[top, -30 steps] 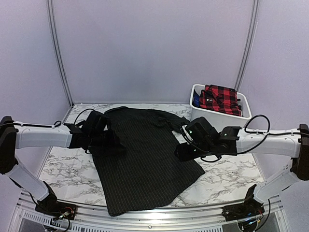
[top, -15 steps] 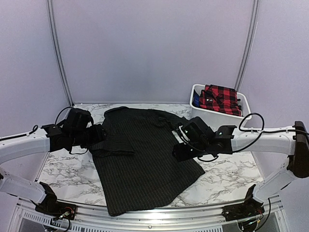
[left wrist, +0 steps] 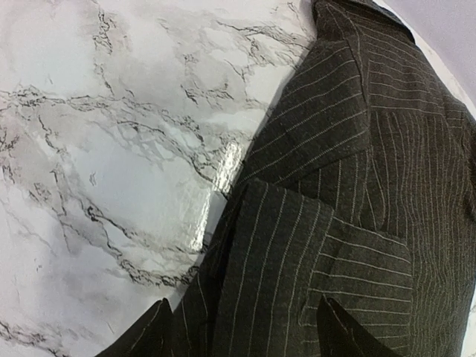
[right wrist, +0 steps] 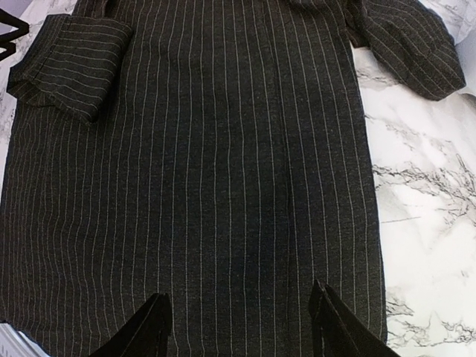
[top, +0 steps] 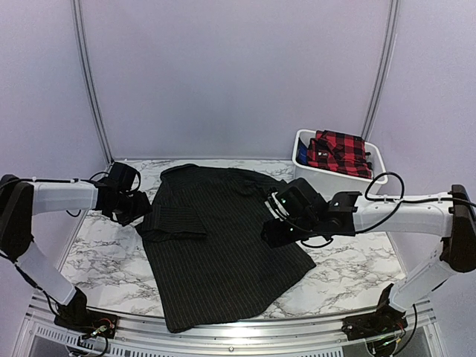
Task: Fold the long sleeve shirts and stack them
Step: Pick up the sleeve from the center of the board.
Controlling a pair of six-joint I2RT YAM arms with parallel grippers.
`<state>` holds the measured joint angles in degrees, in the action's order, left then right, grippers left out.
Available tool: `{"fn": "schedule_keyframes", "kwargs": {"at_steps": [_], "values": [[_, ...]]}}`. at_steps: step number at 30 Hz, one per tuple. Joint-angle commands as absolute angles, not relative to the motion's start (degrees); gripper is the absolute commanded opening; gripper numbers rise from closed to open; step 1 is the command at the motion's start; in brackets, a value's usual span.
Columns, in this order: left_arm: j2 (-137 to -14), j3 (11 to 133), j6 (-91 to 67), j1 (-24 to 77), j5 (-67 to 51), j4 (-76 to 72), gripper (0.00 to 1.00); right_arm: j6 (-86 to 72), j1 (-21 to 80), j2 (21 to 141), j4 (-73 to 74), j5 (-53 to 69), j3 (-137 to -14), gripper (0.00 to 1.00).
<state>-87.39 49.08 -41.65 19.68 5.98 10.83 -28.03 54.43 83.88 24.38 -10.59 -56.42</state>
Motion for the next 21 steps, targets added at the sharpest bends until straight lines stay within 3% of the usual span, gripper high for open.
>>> {"fn": "schedule_keyframes", "kwargs": {"at_steps": [1,10,16,21], "values": [[-91.60,52.37,-37.86,17.48,2.50,8.19,0.69,-27.99,54.93,82.91,23.64,-10.77,-58.23,0.59],[-98.52,54.84,-35.59,16.00,-3.29,3.47,0.64,-28.18,54.93,82.19,23.80,-11.24,-57.92,0.59],[-98.82,55.90,-35.68,16.08,-5.76,2.45,0.38,-28.32,54.90,81.98,23.99,-11.46,-57.77,0.59],[-95.81,55.15,-34.90,16.03,-4.68,2.59,0.27,-28.39,54.93,82.03,23.63,-11.35,-57.70,0.60]]}}
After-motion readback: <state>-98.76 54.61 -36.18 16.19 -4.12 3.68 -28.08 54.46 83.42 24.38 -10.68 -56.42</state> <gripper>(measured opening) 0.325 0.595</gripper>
